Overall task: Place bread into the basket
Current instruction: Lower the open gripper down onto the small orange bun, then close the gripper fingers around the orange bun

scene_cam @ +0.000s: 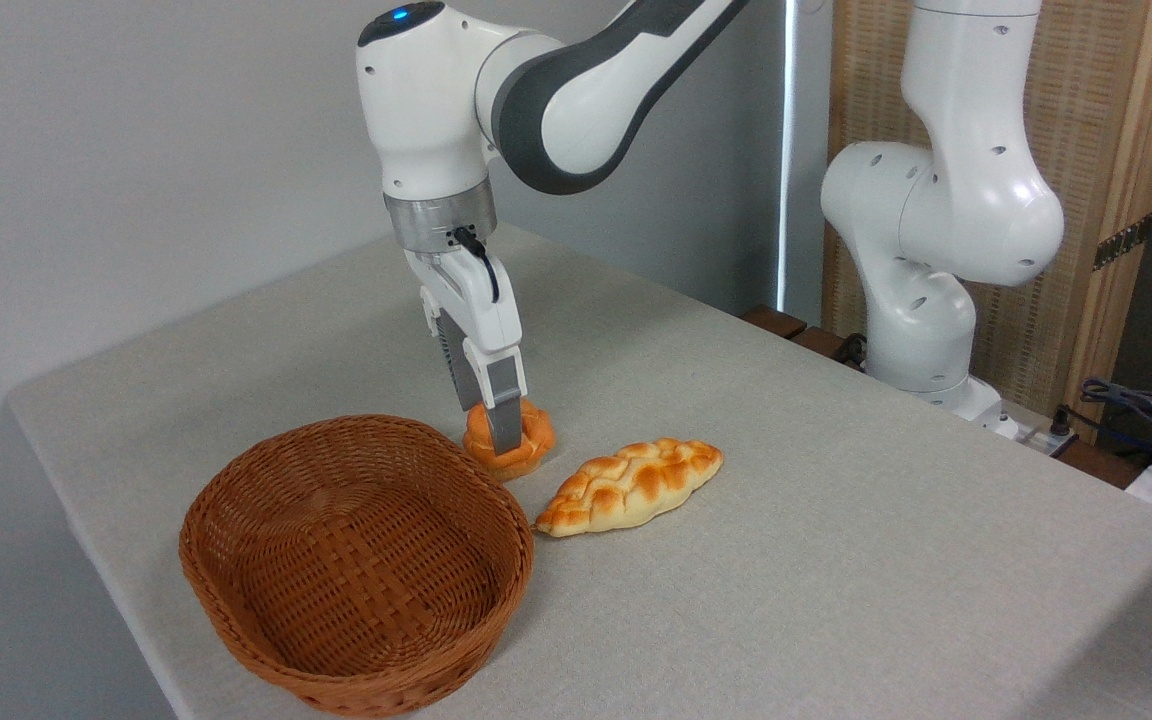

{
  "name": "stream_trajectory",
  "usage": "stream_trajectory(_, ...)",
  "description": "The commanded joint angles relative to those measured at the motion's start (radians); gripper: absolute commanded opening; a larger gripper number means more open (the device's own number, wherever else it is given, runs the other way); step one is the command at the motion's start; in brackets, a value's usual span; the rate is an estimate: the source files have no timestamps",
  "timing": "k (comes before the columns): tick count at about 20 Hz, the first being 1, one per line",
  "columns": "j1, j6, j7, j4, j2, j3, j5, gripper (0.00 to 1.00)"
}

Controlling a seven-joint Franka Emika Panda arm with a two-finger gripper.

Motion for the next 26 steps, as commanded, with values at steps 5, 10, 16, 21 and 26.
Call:
stream_trajectory(5,0.0,0.01,0.004,0.003,-0.01,-0.001,0.013,1.0)
stream_trajectory(10,0.0,0.008,0.005,0.003,-0.013,-0.004,0.013,1.0)
stream_trajectory(16,0.0,-0.045,0.01,0.003,-0.013,-0.027,0.114,1.0)
stream_trajectory(21,0.0,-0.088,0.005,0.003,-0.01,-0.041,0.165,1.0)
stream_trajectory(26,0.002,-0.085,0.004,0.003,-0.005,-0.039,0.157,1.0)
